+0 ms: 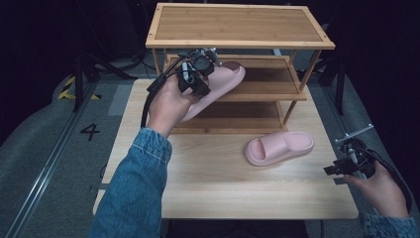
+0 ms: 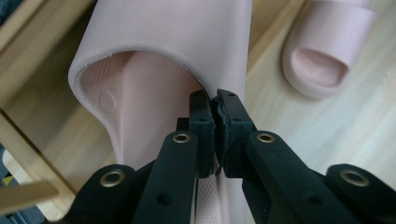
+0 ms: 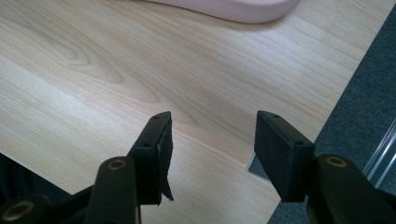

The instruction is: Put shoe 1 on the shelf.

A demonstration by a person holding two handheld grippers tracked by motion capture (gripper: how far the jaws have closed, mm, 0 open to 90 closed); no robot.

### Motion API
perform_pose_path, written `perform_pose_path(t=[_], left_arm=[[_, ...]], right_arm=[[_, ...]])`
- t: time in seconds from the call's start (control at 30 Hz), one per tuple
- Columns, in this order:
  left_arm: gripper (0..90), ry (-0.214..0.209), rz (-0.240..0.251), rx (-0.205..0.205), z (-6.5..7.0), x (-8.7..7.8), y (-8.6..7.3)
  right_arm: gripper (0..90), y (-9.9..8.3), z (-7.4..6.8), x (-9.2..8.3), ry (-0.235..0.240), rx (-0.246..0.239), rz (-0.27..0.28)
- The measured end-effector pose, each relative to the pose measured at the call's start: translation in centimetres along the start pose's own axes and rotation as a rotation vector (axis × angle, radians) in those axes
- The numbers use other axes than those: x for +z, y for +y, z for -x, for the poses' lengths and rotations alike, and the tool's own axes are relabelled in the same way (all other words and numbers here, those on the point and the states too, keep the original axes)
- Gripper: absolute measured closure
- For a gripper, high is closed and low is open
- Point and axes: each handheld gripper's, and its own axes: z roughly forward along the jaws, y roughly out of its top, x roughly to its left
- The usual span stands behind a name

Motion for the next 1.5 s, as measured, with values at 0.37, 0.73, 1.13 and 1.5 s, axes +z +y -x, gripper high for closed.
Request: perform_pose_path(t=[0.37,0.73,1.13,1.5], left_arm=[[85.5,0.058,0.022,-0.029,-0.7,2.0,1.5],[85.4,0.088,0.023,-0.013,0.0,3.7,2.0],[71.1,0.094,0.076,-0.026,0.6,2.5,1.3],[78.3,0.061,0.118,-0.092,-0.9,-0.9,-4.2]], right_arm=[[47.7,0.0,0.1,-0.1,0.013,0.002,0.019],[47.5,0.2,-0.3,0.1,0.012,-0.006,0.01],[46.6,0.2,-0.4,0.2,0.01,-0.011,0.005],[47.5,0.9,-0.7,0.2,0.003,-0.028,0.016]])
